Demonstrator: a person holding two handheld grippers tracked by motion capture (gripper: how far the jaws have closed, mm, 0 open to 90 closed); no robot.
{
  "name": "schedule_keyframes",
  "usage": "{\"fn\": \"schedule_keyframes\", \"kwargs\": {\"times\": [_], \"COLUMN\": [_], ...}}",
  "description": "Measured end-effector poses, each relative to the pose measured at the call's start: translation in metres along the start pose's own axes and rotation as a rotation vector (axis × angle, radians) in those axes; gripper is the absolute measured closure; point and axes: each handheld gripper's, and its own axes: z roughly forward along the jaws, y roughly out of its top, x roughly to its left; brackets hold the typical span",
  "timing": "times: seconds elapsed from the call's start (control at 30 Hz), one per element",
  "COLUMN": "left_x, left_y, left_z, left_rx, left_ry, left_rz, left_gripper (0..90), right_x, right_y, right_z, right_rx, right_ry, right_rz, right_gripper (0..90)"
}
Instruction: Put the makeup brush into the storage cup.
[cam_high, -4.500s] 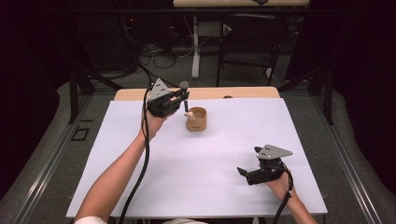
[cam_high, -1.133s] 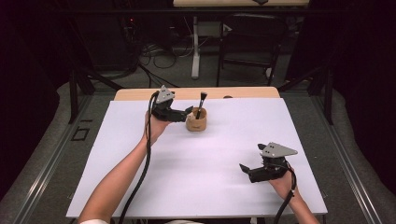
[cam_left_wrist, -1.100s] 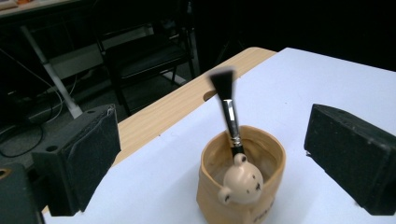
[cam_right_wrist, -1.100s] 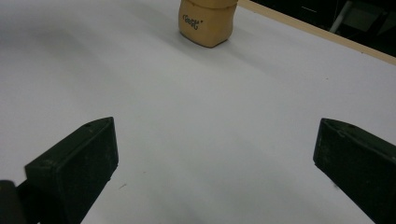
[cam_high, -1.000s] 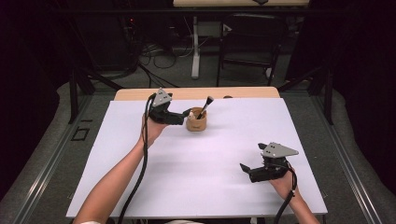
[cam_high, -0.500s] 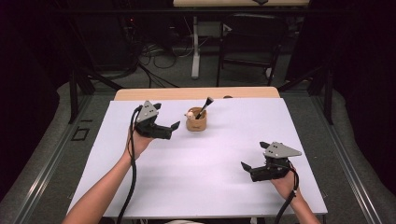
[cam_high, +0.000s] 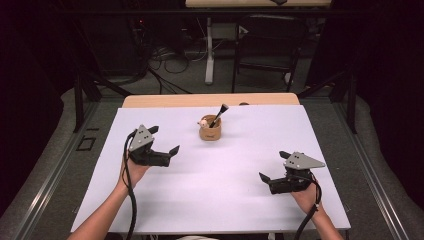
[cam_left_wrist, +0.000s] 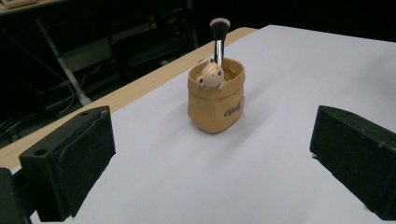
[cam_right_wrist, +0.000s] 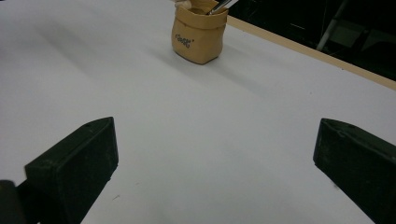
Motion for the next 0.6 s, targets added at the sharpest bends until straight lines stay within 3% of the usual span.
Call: {"fn": "schedule_keyframes", "kwargs": {"times": [0.27, 0.6], "left_x": [-0.005, -0.015], "left_y": [-0.019, -0.050], "left_z": [-0.020, -0.046], "left_rx": [0.014, 0.021], "left_ry": [0.019, 0.072], "left_rz": [-0.029, -0.067], "left_gripper": [0.1, 0.1], "right_x": [0.000, 0.002], "right_y": [0.000, -0.002], "right_z": [0.000, -0.001], "right_rx": [-0.002, -0.003], "right_ry": [0.002, 0.008], "right_rz": [-0.003, -0.006], "right_gripper": [0.0, 0.0]}}
